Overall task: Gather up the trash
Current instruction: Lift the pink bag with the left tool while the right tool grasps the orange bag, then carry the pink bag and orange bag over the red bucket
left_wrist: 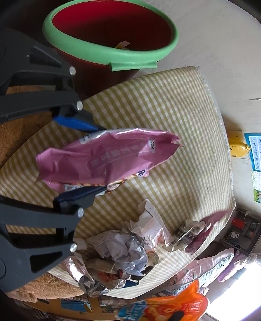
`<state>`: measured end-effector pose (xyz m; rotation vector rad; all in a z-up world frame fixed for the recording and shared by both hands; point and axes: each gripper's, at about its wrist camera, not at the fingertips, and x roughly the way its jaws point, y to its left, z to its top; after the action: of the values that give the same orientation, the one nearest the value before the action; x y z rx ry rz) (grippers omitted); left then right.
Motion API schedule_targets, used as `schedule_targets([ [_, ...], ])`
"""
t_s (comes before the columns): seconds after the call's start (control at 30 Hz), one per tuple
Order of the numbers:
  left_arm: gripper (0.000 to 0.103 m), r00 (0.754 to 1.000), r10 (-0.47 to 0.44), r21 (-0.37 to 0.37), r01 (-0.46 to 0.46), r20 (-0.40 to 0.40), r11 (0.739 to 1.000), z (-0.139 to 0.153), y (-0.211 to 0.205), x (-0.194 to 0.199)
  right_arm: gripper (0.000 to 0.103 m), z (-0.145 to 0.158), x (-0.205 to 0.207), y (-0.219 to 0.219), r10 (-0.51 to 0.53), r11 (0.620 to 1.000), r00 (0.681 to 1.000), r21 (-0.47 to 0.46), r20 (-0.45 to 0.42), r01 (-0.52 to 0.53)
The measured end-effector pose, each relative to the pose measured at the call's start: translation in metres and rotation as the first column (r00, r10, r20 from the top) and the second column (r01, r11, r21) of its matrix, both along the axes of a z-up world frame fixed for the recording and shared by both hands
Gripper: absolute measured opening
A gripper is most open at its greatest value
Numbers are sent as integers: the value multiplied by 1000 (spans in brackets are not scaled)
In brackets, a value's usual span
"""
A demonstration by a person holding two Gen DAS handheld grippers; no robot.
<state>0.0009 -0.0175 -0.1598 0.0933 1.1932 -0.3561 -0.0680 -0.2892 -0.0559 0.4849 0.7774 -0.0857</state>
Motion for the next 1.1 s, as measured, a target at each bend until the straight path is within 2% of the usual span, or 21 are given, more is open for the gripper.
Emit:
schedule_targets([
  [0.2, 38, 999, 30, -13, -30, 35, 999, 12, 4, -1, 39, 2, -7, 16, 22, 1000, 1000, 9, 0, -22],
  [0.4, 38, 990, 47, -17, -45, 133, 999, 39, 8, -2, 39, 8, -11, 29, 43, 999, 999, 4, 14, -43],
  [0.5, 38, 979, 70, -18, -67, 194, 998, 55, 16, 0, 39, 10, -12, 32, 49, 999, 999, -4, 15, -49],
  [0.87, 38, 941, 135, -53, -125, 309, 991, 102, 40, -2, 39, 30, -15, 54, 92, 995, 995, -30, 41, -91],
  [1.1, 38, 927, 149, -69, -133, 343, 989, 112, 52, -6, 39, 35, -13, 79, 143, 989, 989, -53, 34, -141],
])
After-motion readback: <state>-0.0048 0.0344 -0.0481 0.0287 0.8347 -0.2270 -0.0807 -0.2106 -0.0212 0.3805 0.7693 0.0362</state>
